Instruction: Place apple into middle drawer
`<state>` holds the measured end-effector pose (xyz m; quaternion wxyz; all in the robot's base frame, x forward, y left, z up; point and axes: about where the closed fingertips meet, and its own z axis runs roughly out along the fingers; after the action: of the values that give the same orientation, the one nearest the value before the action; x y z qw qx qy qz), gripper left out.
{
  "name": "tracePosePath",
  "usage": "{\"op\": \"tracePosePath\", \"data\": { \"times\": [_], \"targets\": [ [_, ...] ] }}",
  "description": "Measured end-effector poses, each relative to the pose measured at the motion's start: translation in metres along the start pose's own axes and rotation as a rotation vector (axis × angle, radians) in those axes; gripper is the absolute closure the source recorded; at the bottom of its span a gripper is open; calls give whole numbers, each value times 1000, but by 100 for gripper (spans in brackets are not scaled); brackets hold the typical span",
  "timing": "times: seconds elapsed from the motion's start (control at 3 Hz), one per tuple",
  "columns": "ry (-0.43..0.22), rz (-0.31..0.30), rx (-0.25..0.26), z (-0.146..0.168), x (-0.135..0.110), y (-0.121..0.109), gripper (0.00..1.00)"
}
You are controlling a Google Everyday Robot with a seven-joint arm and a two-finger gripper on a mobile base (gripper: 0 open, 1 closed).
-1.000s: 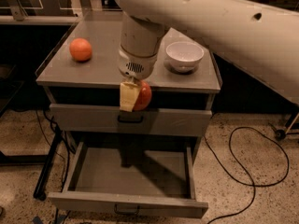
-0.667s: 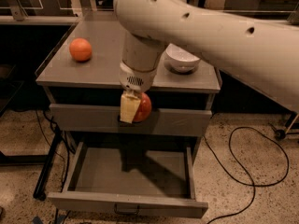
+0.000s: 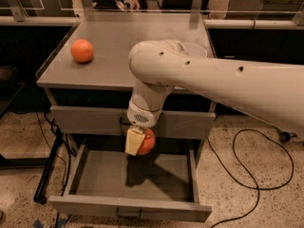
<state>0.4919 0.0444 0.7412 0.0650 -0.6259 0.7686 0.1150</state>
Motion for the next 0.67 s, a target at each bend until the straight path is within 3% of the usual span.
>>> {"op": "tracePosePath", "data": {
  "times": [0.67],
  "targets": [
    [-6,10,-14,12,3,2,100]
  ]
}}
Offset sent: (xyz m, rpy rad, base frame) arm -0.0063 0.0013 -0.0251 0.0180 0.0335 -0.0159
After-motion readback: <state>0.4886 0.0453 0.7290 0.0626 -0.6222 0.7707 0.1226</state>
